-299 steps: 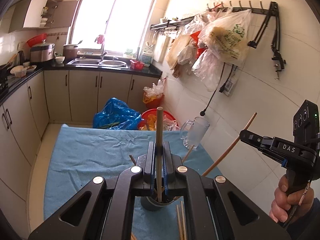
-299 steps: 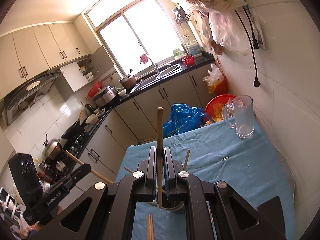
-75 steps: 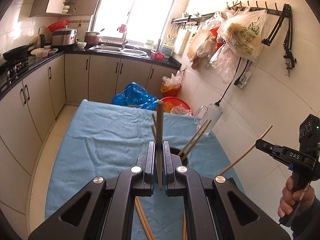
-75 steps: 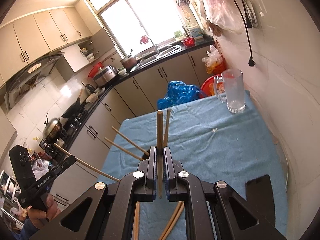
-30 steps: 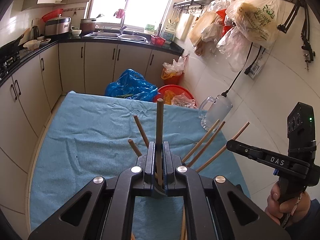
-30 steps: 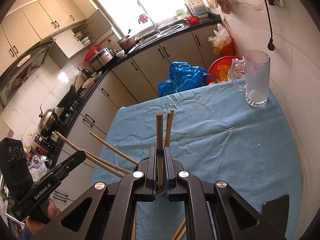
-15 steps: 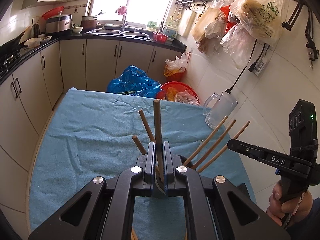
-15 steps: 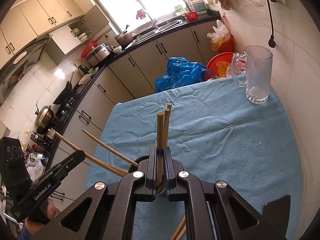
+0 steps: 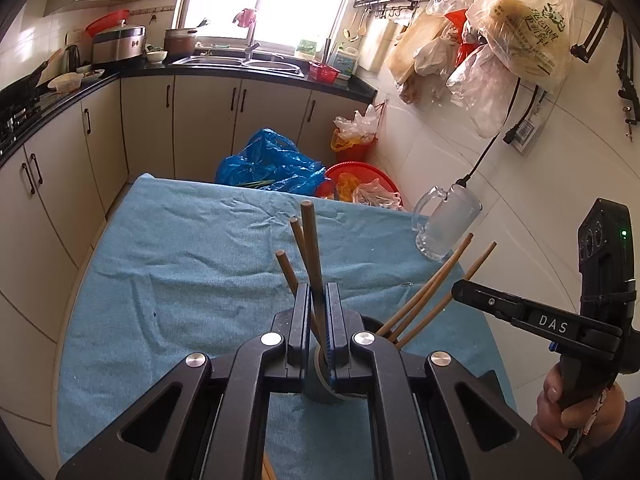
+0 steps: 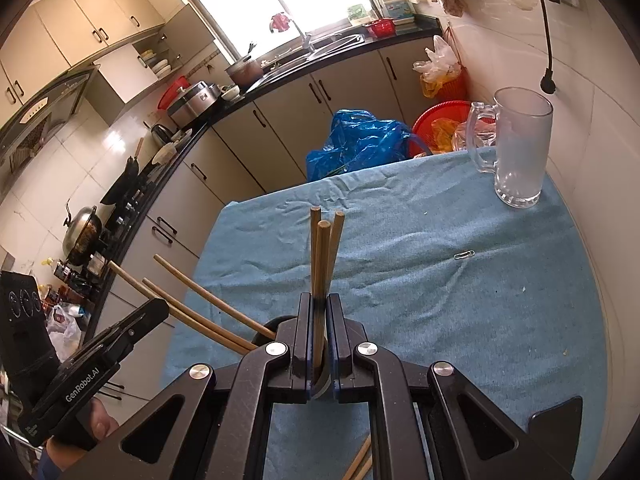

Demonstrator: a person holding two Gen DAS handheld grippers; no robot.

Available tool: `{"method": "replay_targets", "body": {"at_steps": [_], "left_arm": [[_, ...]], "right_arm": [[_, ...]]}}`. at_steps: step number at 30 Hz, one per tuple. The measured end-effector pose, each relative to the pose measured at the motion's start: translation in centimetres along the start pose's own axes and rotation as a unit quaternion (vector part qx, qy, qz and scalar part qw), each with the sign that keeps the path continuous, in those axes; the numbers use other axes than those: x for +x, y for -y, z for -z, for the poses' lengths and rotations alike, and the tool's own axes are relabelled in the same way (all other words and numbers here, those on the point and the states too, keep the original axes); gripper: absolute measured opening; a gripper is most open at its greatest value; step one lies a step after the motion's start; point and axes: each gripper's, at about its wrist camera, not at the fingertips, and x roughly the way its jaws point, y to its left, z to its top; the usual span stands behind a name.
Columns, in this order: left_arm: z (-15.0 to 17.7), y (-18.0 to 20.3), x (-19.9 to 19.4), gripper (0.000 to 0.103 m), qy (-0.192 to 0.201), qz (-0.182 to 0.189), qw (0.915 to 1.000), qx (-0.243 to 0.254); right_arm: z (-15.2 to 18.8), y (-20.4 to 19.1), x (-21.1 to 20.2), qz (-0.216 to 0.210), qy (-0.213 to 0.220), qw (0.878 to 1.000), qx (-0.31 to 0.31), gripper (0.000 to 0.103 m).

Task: Organize utensils
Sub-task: 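Lower the chopsticks into the holder cup and open both grippers, then move both open grippers back down to the remaining chopsticks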

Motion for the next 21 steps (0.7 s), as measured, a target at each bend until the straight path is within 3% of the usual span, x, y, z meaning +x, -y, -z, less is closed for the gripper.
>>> {"method": "replay_targets", "body": {"at_steps": [4,8,15,19,21], "left_arm": [[-0.4,0.1,0.1,0.006,0.003,0.0,1.0,0.003],[-0.6,-0.1,-0.3,0.023,0.013,-0.001,0.9999,0.0],[-1.1,-0.4,-1.8,0.03,0.031,-0.005,0.9995,-0.006],[-1.0,-0.6,-4.3,0.04,0.06,-0.014,0.9981,-0.007],[-0.4,-0.8,-5.4,0.049,0.068,-0.018,0.9975,-0.005]], "right_arm": [[-0.2,-0.1,0.1,0.001,-0.001,1.0,-0.001,0.007],[-0.4,-0.1,-0.3,-0.001,0.002,1.0,0.0,0.007],[-0.4,-0.2,-2.5,-0.002,0.018,1.0,-0.001,0.008],[0.1,-0.3,-4.7,0.008,0.035,0.999,-0.009,0.022],[0.7,-0.4,-6.2,0.02,0.051,0.998,-0.019,0.034]]}}
